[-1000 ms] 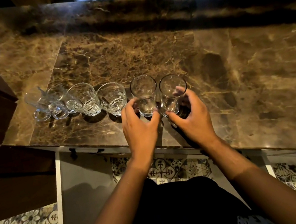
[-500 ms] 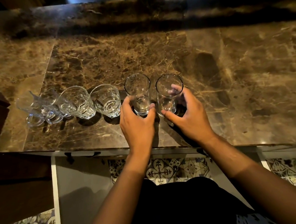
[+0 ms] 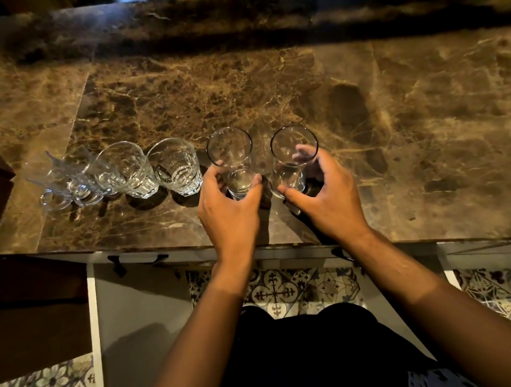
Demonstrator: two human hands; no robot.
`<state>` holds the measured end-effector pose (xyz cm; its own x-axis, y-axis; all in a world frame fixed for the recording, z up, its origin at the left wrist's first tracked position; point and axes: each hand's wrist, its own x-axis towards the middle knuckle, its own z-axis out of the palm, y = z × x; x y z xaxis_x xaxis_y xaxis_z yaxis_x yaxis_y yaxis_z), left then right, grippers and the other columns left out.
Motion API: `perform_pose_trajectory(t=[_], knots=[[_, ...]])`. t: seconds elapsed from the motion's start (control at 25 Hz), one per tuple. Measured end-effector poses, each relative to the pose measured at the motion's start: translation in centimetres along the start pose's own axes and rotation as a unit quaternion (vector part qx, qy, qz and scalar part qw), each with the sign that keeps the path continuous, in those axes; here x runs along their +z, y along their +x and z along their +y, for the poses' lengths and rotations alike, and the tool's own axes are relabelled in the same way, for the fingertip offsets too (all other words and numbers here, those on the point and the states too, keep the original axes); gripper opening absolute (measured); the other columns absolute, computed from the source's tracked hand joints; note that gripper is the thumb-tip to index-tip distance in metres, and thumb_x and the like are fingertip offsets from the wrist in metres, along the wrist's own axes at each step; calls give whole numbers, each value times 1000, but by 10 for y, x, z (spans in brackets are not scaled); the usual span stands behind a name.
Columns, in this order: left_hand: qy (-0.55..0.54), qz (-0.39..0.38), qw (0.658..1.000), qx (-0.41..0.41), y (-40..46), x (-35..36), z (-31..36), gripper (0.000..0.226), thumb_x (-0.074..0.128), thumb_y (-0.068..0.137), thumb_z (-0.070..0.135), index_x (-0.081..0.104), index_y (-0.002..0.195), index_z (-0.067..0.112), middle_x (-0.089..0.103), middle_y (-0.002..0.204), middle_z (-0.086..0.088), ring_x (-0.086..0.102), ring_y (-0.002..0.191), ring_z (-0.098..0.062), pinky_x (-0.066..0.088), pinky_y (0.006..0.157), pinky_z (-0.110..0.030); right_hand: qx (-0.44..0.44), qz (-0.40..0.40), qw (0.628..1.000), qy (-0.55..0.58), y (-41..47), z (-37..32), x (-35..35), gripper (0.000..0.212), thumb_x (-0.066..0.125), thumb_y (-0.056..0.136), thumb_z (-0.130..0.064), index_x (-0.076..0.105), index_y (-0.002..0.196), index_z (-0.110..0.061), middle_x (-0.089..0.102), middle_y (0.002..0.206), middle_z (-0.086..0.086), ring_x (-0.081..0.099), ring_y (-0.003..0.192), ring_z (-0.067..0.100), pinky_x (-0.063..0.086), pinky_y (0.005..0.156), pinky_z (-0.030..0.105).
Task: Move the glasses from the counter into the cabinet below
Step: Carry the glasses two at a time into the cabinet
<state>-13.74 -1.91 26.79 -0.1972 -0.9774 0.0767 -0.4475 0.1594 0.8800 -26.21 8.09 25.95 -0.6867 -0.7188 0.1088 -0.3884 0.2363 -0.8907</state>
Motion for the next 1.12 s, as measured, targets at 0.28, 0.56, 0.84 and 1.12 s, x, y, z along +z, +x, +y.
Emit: perform_pose_trajectory(t=[0.28,0.56,0.84,1.12], knots=[[-10,18,1000,1,-40,-30,-3,53,85,74,44,54,117,43,67,112,15,65,104,-2,57,91,-28,-21,-27,999,-12,-32,0,-15,66,84,76,-36,54,135,-29,62,121,-18,60,106,-1,47,88,8],[-23,8,1000,3,-79,-70,-26,52,88,71,39,57,113,37,65,102,19,63,96,6,50,85,-11,-27,-3,1000,-8,-94,-18,-2,67,87,76,-33,55,134,-24,64,120,-10,62,105,2,54,91,21],[-41,-59,997,7,-130,-127,-89,53,89,70,36,61,114,25,65,104,19,65,94,6,53,82,-12,10,38,999,-35,-197,-22,33,66,86,74,-37,55,132,-27,64,122,-13,61,111,3,54,97,35],[24,-129,991,-33,-186,-137,-148,58,90,67,39,51,110,37,63,108,13,66,100,-9,57,85,-26,107,15,993,-49,-282,17,47,65,88,72,-35,55,128,-27,63,118,-12,62,106,5,57,92,35]])
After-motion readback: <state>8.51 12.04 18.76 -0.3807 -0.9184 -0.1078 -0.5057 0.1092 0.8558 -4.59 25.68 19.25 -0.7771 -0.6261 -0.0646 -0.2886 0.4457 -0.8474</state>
